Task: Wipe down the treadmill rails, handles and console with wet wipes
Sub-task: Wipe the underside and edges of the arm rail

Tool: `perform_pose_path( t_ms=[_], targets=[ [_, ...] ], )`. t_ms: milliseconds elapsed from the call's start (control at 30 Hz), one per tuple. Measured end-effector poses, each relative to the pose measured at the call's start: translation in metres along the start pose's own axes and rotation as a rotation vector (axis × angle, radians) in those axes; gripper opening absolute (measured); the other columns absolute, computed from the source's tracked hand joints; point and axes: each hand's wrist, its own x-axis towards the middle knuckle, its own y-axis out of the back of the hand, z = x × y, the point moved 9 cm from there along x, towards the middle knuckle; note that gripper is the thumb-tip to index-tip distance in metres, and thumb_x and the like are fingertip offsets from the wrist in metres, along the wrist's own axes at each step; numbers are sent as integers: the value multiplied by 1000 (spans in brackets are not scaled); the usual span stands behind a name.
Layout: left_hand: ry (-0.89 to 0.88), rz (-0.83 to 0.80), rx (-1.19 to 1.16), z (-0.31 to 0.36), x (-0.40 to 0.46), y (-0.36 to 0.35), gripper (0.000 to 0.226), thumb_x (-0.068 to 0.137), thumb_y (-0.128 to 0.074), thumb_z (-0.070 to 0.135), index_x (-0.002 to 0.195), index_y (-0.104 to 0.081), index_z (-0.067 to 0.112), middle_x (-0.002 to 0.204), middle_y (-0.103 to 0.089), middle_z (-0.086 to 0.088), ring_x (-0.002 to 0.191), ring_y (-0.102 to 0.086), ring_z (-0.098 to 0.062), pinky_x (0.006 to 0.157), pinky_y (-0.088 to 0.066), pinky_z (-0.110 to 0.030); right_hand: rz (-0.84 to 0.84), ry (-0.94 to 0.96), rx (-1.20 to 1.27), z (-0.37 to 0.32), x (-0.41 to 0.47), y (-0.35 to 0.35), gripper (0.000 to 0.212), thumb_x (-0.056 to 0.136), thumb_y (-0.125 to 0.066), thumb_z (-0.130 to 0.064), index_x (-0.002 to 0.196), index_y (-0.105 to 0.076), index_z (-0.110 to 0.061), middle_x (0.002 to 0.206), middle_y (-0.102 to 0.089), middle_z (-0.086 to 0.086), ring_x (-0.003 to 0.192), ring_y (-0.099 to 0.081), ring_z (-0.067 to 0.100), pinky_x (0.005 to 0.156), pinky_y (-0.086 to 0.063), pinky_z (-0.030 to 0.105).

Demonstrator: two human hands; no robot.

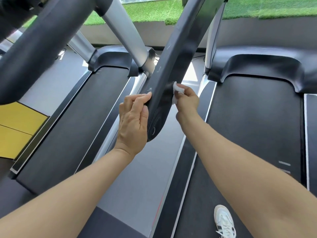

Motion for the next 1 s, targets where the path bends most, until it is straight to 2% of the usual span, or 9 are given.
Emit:
perform_pose_path(
  t_ms=[100,267,367,467,533,667,800,900,1000],
  targets=[
    [-5,1,10,1,0,0,35,98,-35,12,125,-57,13,113,-42,9,102,-40,-15,93,-25,-5,-99,108,-55,-7,-24,-6,29,88,-56,5,75,-62,-20,78,-60,-4,72,-54,8,60,-45,12],
    [-3,1,19,1,0,0,35,98,-35,13,126,-57,14,115,-41,10,103,-38,-15,93,-25,-6,-255,175,-121,10,-75,-5,38,83,-47,16,76,-62,-18,86,-62,1,76,-57,5,68,-47,20],
    [3,-3,28,1,0,-1,36,98,-34,14,126,-56,13,114,-41,9,102,-36,-14,91,-25,-5,-322,174,-142,21,-100,-1,36,83,-48,17,77,-63,-16,84,-62,-3,73,-57,-4,72,-50,21],
    [0,-18,37,3,0,0,37,97,-33,15,127,-56,12,113,-40,8,100,-35,-11,90,-23,-3,-416,129,-218,34,-119,5,37,85,-48,15,78,-65,-17,84,-63,-4,74,-58,-1,73,-51,23],
    [7,-61,24,3,0,0,38,97,-33,17,129,-54,11,114,-39,8,102,-35,-11,91,-22,-2,-484,45,-251,43,-128,11,28,89,-54,7,84,-67,-17,83,-64,-2,76,-59,7,74,-52,26],
    [-32,-118,44,11,-17,11,37,95,-37,21,126,-54,8,116,-46,0,104,-41,-13,95,-32,-22,-418,-68,-170,38,-126,36,14,90,-59,1,94,-59,-12,86,-63,6,80,-60,19,75,-54,33],
    [-133,-167,161,28,-44,17,38,93,-40,31,120,-57,11,117,-55,-3,106,-43,-15,87,-35,-21,-401,-85,-121,21,-122,43,19,88,-61,2,86,-49,-14,83,-62,9,76,-59,22,68,-54,28],
    [-175,-237,266,42,-53,6,41,93,-38,35,122,-58,15,119,-61,2,109,-53,-18,92,-42,-33,-481,-80,-136,13,-124,38,16,87,-62,-1,83,-52,-12,83,-64,9,78,-62,25,72,-55,31],
    [-125,-250,280,52,-53,-3,24,96,-46,28,112,-59,17,102,-61,5,89,-59,-24,78,-46,-34,-537,-78,-157,8,-124,35,12,87,-64,-4,83,-55,-11,82,-64,9,81,-63,27,79,-55,39]
  ],
)
